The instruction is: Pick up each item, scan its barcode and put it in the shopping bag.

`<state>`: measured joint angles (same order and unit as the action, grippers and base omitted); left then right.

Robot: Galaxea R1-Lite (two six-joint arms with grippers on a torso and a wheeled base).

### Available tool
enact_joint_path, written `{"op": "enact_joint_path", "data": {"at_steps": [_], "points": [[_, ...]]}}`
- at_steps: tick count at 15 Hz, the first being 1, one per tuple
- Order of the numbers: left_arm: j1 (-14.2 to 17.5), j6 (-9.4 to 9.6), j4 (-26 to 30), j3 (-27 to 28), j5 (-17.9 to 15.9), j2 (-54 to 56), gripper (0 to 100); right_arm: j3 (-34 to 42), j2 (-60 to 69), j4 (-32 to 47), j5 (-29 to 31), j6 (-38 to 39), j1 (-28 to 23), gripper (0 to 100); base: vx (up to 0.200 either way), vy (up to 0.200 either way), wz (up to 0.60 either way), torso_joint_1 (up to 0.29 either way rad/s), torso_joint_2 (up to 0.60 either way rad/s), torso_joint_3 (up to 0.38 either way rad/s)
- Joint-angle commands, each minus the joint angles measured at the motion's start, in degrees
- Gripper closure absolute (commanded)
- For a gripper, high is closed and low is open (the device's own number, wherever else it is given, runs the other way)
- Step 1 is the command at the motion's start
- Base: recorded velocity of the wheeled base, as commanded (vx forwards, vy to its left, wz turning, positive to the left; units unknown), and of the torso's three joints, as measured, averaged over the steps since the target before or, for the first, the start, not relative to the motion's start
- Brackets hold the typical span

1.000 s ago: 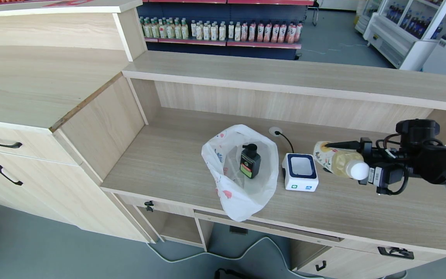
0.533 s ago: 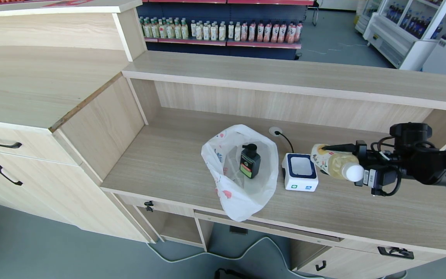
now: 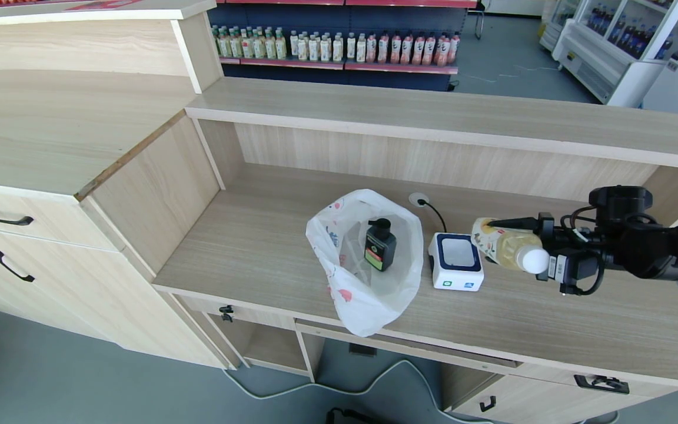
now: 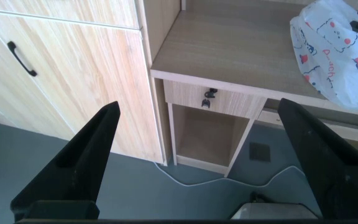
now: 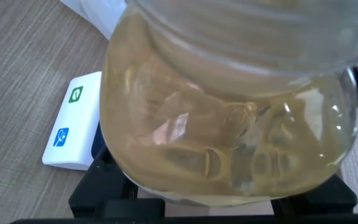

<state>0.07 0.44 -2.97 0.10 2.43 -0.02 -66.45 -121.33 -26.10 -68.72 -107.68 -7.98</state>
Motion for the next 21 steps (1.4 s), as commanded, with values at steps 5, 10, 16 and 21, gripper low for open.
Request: {"op": "enact_joint_path", "data": {"at_steps": [5, 10, 16, 21], "points": [[0.0, 0.0, 0.0, 0.0, -0.1, 0.0, 0, -1.3, -2.1, -0.1, 0.0, -0.1, 0.8, 100, 0.0, 0.0, 0.0, 0.0, 0.0, 0.0], [0.0, 0.0, 0.0, 0.0, 0.0, 0.0, 0, -4.1, -3.8, -0.2, 0.0, 0.0, 2.3, 100, 0.0, 0.0, 0.0, 0.0, 0.0, 0.0], [0.0, 0.0, 0.0, 0.0, 0.0, 0.0, 0, -5.0, -5.3, -0.2, 0.0, 0.1, 2.9, 100, 0.0, 0.0, 0.0, 0.0, 0.0, 0.0], [0.0, 0.0, 0.0, 0.0, 0.0, 0.0, 0, -7.0, -6.9, -0.2, 0.0, 0.4, 4.7, 100, 0.0, 0.0, 0.0, 0.0, 0.0, 0.0]]}}
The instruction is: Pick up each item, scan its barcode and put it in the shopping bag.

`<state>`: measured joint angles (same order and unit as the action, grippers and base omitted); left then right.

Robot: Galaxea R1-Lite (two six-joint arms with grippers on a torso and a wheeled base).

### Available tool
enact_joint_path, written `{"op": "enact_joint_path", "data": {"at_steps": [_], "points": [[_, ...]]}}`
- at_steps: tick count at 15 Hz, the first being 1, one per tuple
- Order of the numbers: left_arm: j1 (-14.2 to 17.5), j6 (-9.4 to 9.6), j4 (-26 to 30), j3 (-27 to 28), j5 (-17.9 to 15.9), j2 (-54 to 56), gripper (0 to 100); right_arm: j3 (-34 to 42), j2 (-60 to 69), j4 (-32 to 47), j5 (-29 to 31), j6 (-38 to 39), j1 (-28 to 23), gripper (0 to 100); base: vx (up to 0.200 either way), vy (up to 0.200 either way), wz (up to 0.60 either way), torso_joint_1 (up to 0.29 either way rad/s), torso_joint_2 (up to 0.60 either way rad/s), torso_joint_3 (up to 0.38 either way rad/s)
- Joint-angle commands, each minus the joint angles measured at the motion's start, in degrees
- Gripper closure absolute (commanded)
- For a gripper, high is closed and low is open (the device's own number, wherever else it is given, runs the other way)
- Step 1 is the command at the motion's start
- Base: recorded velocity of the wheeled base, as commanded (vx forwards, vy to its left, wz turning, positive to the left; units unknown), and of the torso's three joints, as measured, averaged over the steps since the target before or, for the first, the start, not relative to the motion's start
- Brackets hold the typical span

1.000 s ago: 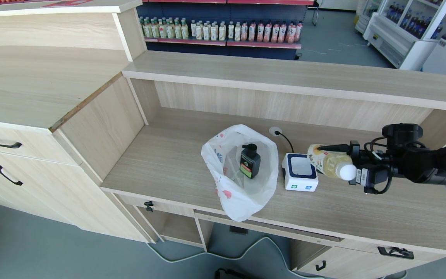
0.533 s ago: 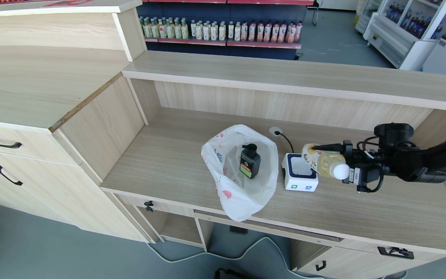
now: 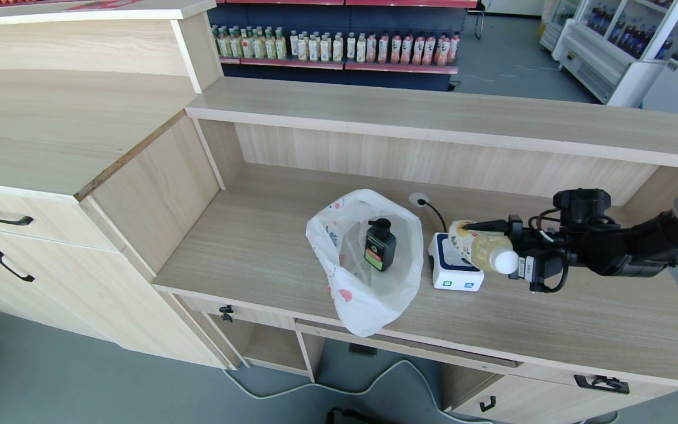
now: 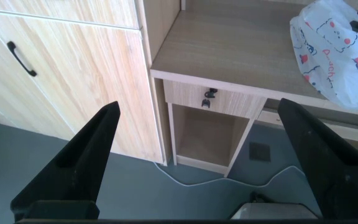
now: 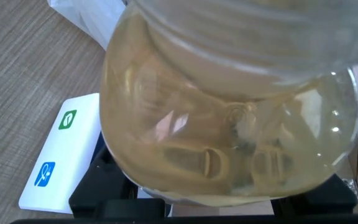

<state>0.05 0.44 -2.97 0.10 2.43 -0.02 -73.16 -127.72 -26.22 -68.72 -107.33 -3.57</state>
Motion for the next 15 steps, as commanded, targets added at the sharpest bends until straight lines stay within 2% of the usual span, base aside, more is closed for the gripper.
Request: {"op": "enact_joint_path", "data": {"at_steps": [1, 15], "points": [[0.0, 0.0, 0.0, 0.0, 0.0, 0.0, 0, -0.6, -0.8, -0.1, 0.0, 0.0, 0.7, 100, 0.0, 0.0, 0.0, 0.0, 0.0, 0.0], [0.0, 0.0, 0.0, 0.0, 0.0, 0.0, 0, -2.7, -3.7, 0.0, 0.0, 0.1, 1.2, 100, 0.0, 0.0, 0.0, 0.0, 0.0, 0.0]]}}
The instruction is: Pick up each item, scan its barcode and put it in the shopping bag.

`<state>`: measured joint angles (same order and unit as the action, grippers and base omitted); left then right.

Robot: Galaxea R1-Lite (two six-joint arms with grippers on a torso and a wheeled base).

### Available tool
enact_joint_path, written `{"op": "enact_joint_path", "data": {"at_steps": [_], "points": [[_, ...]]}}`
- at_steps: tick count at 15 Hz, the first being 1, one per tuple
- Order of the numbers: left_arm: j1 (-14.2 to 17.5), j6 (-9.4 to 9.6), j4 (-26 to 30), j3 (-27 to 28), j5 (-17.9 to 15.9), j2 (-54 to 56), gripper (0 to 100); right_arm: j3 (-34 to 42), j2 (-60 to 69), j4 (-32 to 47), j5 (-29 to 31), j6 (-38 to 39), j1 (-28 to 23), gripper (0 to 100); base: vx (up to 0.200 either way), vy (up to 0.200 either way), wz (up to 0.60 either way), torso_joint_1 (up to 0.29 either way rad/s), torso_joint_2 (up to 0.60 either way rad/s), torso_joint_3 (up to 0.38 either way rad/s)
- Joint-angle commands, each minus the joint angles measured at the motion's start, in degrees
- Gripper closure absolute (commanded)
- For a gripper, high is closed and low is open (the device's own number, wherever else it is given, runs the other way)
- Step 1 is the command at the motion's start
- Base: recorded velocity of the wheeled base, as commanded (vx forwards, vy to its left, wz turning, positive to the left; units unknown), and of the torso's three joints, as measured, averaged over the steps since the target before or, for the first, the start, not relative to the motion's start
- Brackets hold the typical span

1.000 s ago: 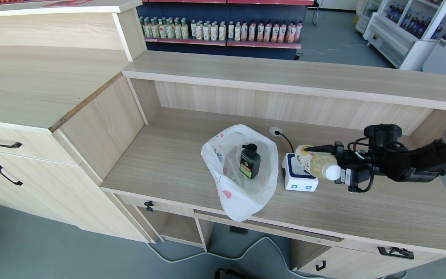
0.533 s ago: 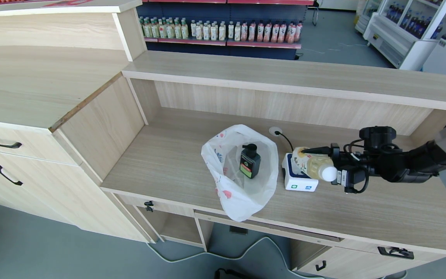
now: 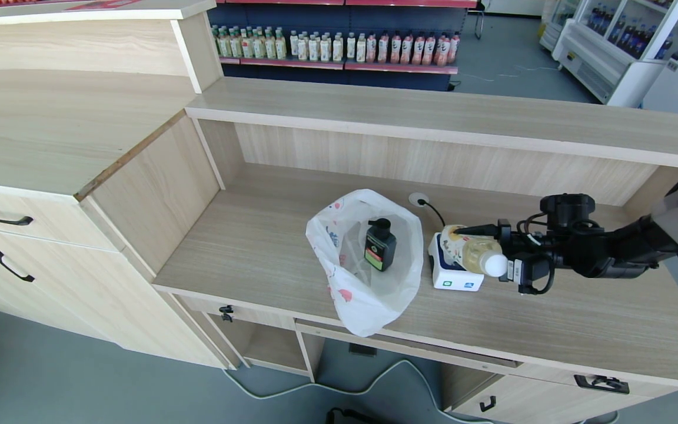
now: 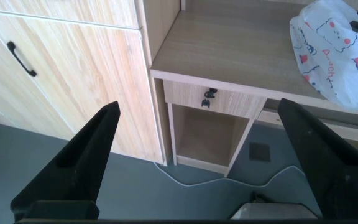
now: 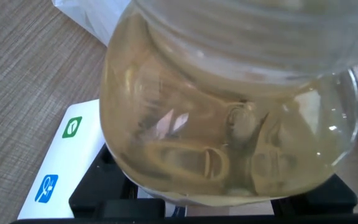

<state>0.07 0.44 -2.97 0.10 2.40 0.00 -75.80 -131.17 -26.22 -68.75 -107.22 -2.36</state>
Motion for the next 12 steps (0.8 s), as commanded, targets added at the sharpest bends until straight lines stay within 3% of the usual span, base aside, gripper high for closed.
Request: {"op": "enact_joint_path", "data": {"at_steps": [1, 9, 12], "points": [[0.0, 0.0, 0.0, 0.0, 0.0, 0.0, 0, 0.0, -0.2, 0.0, 0.0, 0.0, 0.0, 100, 0.0, 0.0, 0.0, 0.0, 0.0, 0.0], [0.0, 0.0, 0.0, 0.0, 0.0, 0.0, 0, -0.1, 0.8, 0.0, 0.0, 0.4, 0.0, 100, 0.0, 0.0, 0.0, 0.0, 0.0, 0.0], [0.0, 0.0, 0.0, 0.0, 0.1, 0.0, 0, 5.7, 14.5, 0.4, -0.1, 12.9, -3.3, 100, 0.0, 0.0, 0.0, 0.0, 0.0, 0.0]]}}
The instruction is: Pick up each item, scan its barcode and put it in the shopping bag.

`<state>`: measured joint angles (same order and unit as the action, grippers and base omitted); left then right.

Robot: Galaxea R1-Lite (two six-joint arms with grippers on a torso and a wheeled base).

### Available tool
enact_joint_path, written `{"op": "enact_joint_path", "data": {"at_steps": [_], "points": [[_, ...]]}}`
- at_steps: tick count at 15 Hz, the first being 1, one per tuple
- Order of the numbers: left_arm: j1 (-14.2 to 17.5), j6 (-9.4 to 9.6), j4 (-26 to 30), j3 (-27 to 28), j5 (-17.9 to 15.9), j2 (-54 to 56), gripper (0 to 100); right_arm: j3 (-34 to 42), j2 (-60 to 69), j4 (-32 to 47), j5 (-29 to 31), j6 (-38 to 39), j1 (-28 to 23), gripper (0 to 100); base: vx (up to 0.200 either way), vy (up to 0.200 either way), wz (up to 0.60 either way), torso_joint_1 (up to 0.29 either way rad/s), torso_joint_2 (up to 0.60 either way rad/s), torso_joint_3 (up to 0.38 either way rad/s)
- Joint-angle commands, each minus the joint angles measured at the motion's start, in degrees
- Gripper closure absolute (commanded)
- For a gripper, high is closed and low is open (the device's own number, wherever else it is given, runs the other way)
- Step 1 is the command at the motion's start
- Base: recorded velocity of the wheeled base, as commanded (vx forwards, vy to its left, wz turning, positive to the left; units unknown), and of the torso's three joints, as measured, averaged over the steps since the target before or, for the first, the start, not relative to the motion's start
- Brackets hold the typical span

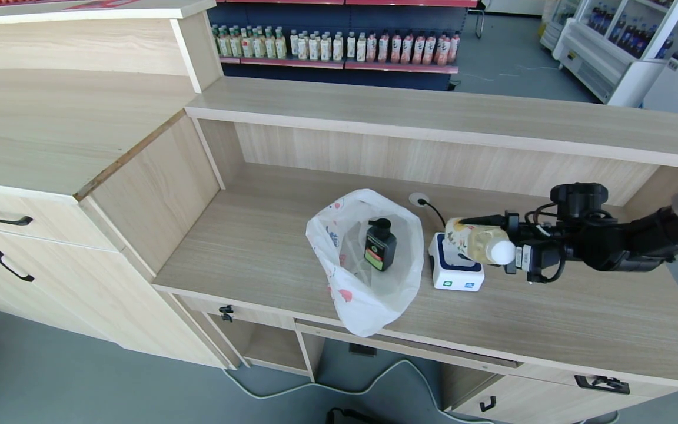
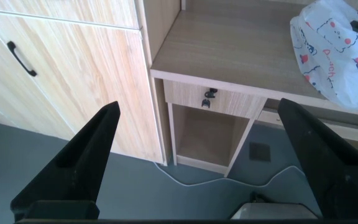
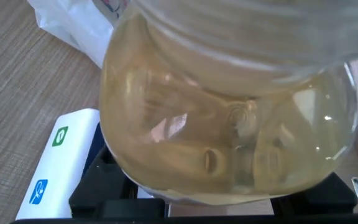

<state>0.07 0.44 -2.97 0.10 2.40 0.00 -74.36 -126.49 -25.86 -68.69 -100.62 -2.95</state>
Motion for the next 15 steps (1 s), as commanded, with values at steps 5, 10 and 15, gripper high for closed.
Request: {"op": "enact_joint_path", "data": {"at_steps": [5, 10, 15], "points": [[0.0, 0.0, 0.0, 0.0, 0.1, 0.0, 0, 15.1, 32.9, 0.2, 0.0, 35.0, -19.6, 100, 0.0, 0.0, 0.0, 0.0, 0.0, 0.0], [0.0, 0.0, 0.0, 0.0, 0.1, 0.0, 0, 18.7, 40.3, 8.2, 2.6, 47.8, -33.3, 100, 0.0, 0.0, 0.0, 0.0, 0.0, 0.0], [0.0, 0.0, 0.0, 0.0, 0.1, 0.0, 0, 17.1, 42.3, 17.0, 23.1, 65.2, -36.6, 100, 0.0, 0.0, 0.0, 0.0, 0.0, 0.0]]}}
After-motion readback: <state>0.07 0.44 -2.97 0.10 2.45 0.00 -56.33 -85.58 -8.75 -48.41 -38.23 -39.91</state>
